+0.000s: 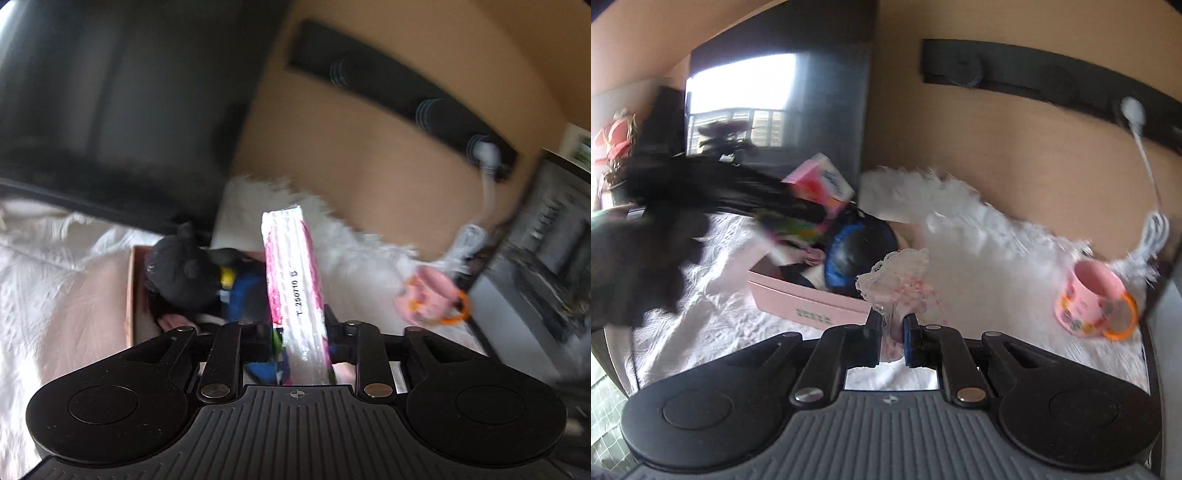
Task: Organize soft objects
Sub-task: 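Carry the packet and lace cloth to the pink box with both tools, then open both tools to drop the packet and lace cloth into the box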
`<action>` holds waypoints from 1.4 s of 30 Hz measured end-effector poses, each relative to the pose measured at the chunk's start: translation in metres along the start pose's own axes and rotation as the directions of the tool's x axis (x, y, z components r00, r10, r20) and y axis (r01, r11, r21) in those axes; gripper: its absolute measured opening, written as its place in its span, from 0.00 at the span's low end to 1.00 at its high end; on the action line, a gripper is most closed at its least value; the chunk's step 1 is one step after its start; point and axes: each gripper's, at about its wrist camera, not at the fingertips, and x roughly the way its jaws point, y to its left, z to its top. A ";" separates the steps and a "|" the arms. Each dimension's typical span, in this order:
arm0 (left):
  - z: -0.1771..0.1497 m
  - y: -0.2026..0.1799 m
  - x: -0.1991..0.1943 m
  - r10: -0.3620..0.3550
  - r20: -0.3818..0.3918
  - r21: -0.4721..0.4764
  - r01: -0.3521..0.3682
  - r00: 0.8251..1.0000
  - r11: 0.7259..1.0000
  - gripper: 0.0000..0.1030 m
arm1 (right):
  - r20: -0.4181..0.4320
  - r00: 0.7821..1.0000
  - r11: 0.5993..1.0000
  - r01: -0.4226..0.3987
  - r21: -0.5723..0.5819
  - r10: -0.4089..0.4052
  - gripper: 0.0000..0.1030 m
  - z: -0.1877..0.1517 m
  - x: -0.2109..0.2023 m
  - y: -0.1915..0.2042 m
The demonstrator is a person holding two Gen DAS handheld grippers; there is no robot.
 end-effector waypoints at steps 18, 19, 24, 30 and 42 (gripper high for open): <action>-0.023 0.064 0.021 0.049 -0.133 -0.068 -0.059 0.990 0.996 0.20 | -0.070 0.994 0.997 -0.080 0.022 0.082 0.11 0.063 0.087 0.033; -0.024 0.069 0.018 0.046 -0.119 -0.089 -0.057 0.992 0.994 0.20 | -0.074 0.991 0.994 -0.107 0.036 0.109 0.11 0.070 0.097 0.036; -0.014 0.088 -0.017 0.099 -0.021 -0.166 -0.101 0.995 0.981 0.21 | -0.179 0.958 0.968 -0.199 0.151 0.224 0.11 0.079 0.174 0.043; -0.019 0.080 -0.029 0.228 -0.082 -0.050 -0.232 0.970 0.971 0.21 | -0.259 0.961 0.990 -0.065 0.123 0.095 0.04 0.064 0.217 0.055; -0.024 0.070 -0.032 0.160 -0.118 0.009 -0.160 0.980 0.987 0.21 | -0.276 0.942 0.973 -0.143 0.179 0.189 0.35 0.070 0.198 0.046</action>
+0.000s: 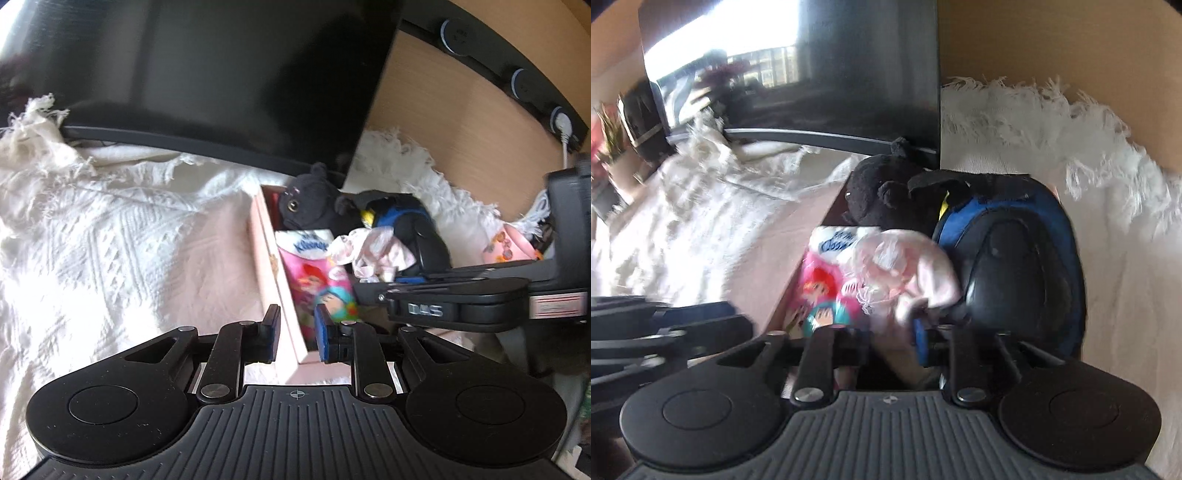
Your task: Organize soft objects
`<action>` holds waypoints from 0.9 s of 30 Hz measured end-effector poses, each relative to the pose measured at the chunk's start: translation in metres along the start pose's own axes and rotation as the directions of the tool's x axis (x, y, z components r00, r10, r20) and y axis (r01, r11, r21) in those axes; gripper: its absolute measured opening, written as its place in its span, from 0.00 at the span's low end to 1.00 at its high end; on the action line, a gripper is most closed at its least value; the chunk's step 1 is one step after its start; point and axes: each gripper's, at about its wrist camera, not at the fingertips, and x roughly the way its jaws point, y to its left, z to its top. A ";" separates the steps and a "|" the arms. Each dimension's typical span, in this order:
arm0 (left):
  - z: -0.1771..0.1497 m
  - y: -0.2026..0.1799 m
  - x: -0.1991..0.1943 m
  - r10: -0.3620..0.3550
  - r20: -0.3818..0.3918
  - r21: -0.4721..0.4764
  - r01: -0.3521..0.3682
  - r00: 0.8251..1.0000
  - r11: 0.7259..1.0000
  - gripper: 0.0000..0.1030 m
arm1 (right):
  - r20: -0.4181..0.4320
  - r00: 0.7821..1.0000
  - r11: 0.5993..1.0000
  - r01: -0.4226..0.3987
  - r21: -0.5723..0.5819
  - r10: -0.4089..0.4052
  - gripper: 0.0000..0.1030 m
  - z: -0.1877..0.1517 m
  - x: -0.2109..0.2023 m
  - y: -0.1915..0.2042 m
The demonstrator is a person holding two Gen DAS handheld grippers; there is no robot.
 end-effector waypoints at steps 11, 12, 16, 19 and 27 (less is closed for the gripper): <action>-0.072 -0.042 -0.029 -0.006 0.104 -0.031 0.010 0.995 0.999 0.21 | 0.149 0.984 0.995 0.100 0.025 -0.102 0.80 -0.086 -0.102 -0.015; -0.083 -0.049 -0.030 -0.001 0.098 -0.046 0.006 0.995 0.999 0.21 | 0.140 0.982 0.992 0.127 0.029 -0.129 0.81 -0.096 -0.101 -0.020; -0.125 -0.089 -0.019 0.034 0.057 -0.027 -0.033 0.998 0.999 0.21 | 0.064 0.973 0.975 0.221 0.003 -0.221 0.81 -0.142 -0.095 -0.044; -0.146 -0.117 -0.011 0.063 0.076 -0.012 -0.062 0.995 0.998 0.21 | 0.056 0.965 0.967 0.256 -0.017 -0.254 0.81 -0.167 -0.092 -0.061; -0.165 -0.152 0.011 0.172 0.151 0.039 -0.180 0.973 0.983 0.23 | 0.115 0.944 0.949 0.314 -0.022 -0.309 1.00 -0.178 -0.079 -0.077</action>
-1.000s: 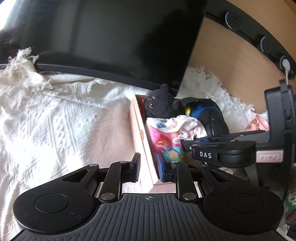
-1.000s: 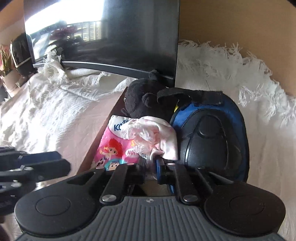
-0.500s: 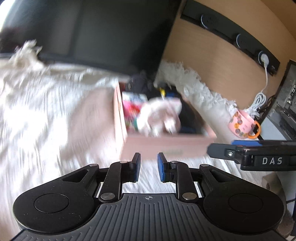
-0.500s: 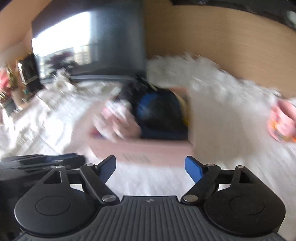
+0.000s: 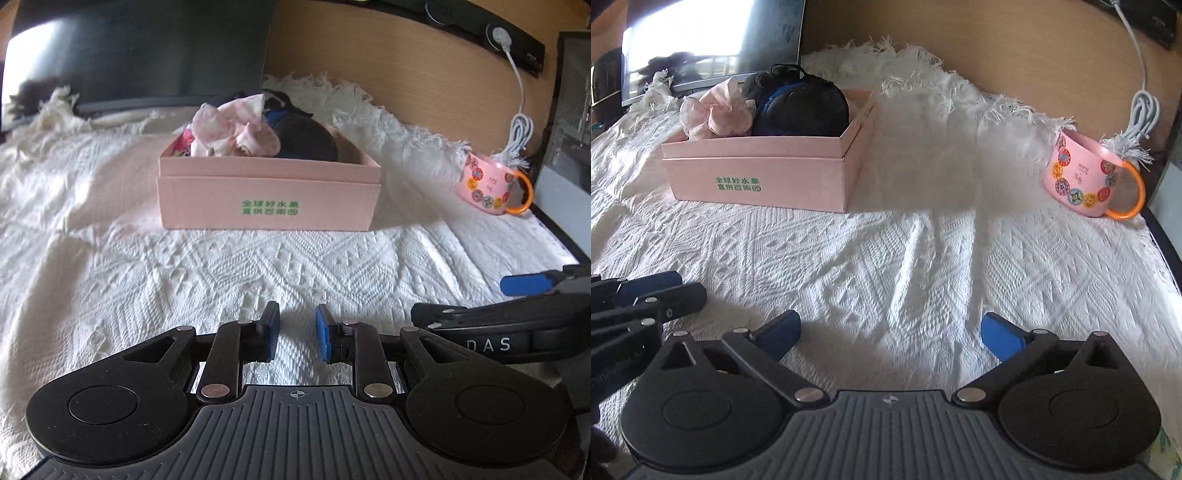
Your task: Organize soft objects
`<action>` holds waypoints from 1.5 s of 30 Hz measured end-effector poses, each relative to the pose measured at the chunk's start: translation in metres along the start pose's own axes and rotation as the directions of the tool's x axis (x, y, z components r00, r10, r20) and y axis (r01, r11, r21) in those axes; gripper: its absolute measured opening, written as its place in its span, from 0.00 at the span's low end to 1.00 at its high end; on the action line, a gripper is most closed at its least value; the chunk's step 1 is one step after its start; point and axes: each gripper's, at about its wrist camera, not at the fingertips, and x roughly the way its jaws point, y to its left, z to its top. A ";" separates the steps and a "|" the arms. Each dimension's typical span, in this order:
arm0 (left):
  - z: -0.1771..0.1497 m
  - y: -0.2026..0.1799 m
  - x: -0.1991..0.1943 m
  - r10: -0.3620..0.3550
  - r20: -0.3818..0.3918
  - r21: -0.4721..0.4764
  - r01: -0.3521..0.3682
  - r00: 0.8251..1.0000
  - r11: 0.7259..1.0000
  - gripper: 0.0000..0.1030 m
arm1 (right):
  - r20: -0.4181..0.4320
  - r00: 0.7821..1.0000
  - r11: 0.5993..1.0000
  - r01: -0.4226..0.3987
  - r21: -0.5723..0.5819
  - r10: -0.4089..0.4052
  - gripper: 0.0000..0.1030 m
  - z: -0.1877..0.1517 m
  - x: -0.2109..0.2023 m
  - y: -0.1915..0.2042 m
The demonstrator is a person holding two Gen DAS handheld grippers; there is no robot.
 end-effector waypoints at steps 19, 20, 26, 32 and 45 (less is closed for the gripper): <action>-0.005 -0.007 -0.002 0.041 0.022 0.043 -0.042 0.999 0.998 0.24 | 0.077 0.996 0.998 -0.050 0.044 0.047 1.00 -0.010 0.004 -0.006; -0.005 -0.008 -0.001 0.045 0.021 0.045 -0.045 0.999 0.998 0.24 | 0.076 0.996 0.998 -0.052 0.046 0.049 1.00 -0.010 0.004 -0.006; -0.003 -0.012 0.001 0.067 0.016 0.059 -0.068 0.998 0.996 0.24 | 0.076 0.995 0.997 -0.063 0.055 0.058 1.00 -0.011 0.004 -0.008; -0.002 -0.011 0.002 0.066 0.012 0.049 -0.066 0.998 0.997 0.24 | 0.076 0.995 0.996 -0.063 0.055 0.059 1.00 -0.011 0.004 -0.008; -0.002 -0.011 0.003 0.066 0.012 0.054 -0.067 0.998 0.996 0.24 | 0.076 0.995 0.996 -0.064 0.054 0.060 1.00 -0.011 0.004 -0.008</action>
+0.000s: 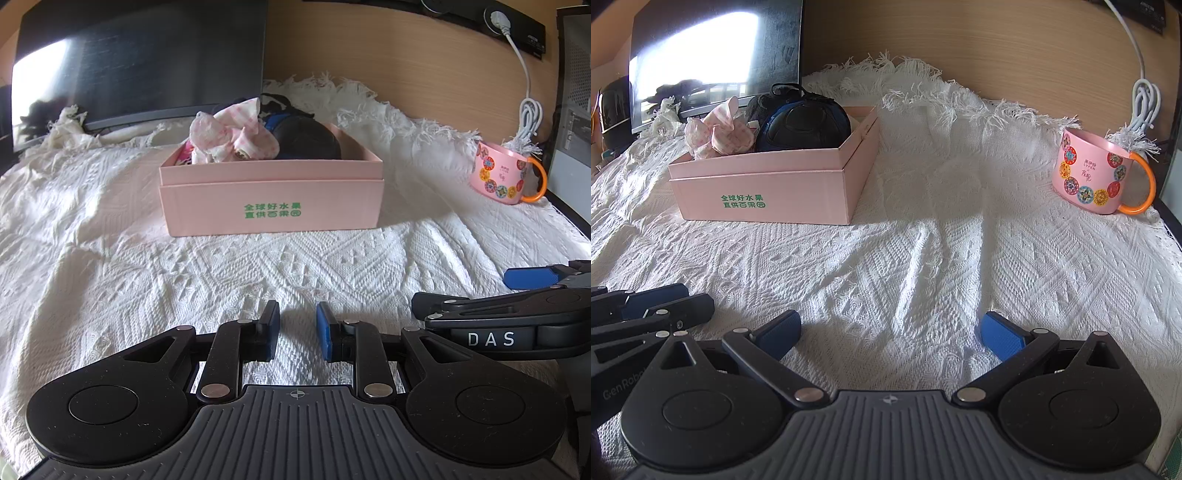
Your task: Organize soft objects
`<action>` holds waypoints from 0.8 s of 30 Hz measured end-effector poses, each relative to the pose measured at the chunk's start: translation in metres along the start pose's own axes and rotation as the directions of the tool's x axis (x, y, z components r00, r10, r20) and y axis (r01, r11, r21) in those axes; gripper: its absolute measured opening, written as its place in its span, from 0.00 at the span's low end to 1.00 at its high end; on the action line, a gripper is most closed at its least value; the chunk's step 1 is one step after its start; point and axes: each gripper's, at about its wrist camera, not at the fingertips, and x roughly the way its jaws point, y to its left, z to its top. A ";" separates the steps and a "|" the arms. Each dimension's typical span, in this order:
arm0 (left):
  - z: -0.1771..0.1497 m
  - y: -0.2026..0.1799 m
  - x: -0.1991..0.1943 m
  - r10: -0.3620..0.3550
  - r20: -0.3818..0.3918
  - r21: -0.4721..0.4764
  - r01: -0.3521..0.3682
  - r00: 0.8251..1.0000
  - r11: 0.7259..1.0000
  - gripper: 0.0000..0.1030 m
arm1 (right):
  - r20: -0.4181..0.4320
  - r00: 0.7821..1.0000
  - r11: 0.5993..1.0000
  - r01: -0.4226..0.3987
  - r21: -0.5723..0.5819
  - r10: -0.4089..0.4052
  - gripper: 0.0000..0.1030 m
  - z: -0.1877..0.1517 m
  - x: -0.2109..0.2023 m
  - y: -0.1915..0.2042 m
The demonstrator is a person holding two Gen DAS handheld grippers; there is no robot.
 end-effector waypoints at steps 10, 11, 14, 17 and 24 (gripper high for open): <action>0.000 0.000 0.000 0.002 0.000 -0.001 -0.002 1.000 1.000 0.24 | 0.000 1.000 1.000 -0.001 0.000 0.001 1.00 0.000 0.000 0.000; 0.000 0.000 0.000 0.002 0.000 -0.002 -0.002 1.000 1.000 0.24 | 0.000 1.000 1.000 -0.001 0.000 0.001 1.00 0.000 0.000 0.000; 0.000 0.000 0.000 0.001 0.000 -0.002 -0.001 1.000 1.000 0.24 | 0.000 1.000 1.000 -0.001 0.000 0.001 1.00 0.000 0.000 0.000; 0.000 -0.001 0.000 0.007 -0.003 -0.010 -0.007 1.000 1.000 0.24 | 0.000 1.000 1.000 -0.001 0.000 0.001 1.00 0.000 0.000 0.000; 0.000 -0.001 0.000 0.008 -0.008 -0.020 -0.008 1.000 1.000 0.24 | 0.000 1.000 1.000 -0.001 -0.001 0.001 1.00 0.000 0.000 0.000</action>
